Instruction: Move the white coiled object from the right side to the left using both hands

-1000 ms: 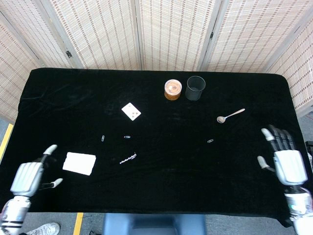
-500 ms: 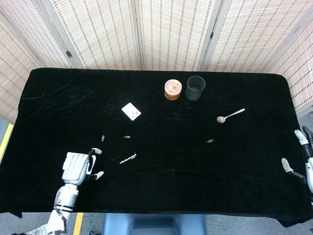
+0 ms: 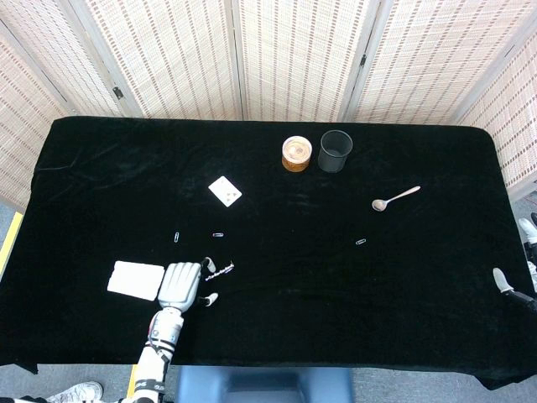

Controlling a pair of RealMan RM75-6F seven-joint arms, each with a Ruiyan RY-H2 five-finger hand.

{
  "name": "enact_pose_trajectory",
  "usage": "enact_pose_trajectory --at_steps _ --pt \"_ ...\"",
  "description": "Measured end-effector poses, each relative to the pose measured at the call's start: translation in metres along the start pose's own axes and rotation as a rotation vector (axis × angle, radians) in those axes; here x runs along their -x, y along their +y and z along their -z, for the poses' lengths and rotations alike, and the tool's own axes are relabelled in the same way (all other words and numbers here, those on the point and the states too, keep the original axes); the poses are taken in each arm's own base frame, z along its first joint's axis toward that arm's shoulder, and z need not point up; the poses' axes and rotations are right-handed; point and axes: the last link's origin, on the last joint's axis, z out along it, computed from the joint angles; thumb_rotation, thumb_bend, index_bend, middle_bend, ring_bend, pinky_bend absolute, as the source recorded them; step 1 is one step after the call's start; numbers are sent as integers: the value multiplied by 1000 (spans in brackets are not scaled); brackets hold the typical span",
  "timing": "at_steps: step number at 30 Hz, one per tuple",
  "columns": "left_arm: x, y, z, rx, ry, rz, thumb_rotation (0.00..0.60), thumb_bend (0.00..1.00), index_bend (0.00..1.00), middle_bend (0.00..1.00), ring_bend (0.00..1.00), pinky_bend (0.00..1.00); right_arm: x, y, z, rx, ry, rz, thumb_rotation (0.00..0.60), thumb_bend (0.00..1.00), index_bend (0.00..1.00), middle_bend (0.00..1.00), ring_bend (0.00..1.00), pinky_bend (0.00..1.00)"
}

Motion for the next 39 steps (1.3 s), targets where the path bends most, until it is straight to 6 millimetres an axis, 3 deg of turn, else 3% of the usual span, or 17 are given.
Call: enact_pose_trajectory --at_steps 3,8,20,39 --pt "2 4 -8 -8 -3 -8 600 331 461 962 1000 1000 -3 4 -1 4 0 -10 600 363 0 0 0 42" --pt "5 5 -19 -20 -16 -12 600 372 472 963 1000 1000 -10 9 2 11 20 -27 600 364 3 0 0 42" --pt "13 1 -32 -37 -56 -9 600 370 471 963 1000 1000 -21 15 7 8 55 -59 600 363 5 0 0 42" --pt "20 -13 -41 -73 -94 -19 600 371 490 963 1000 1000 -18 17 3 15 39 -57 600 363 9 0 0 42"
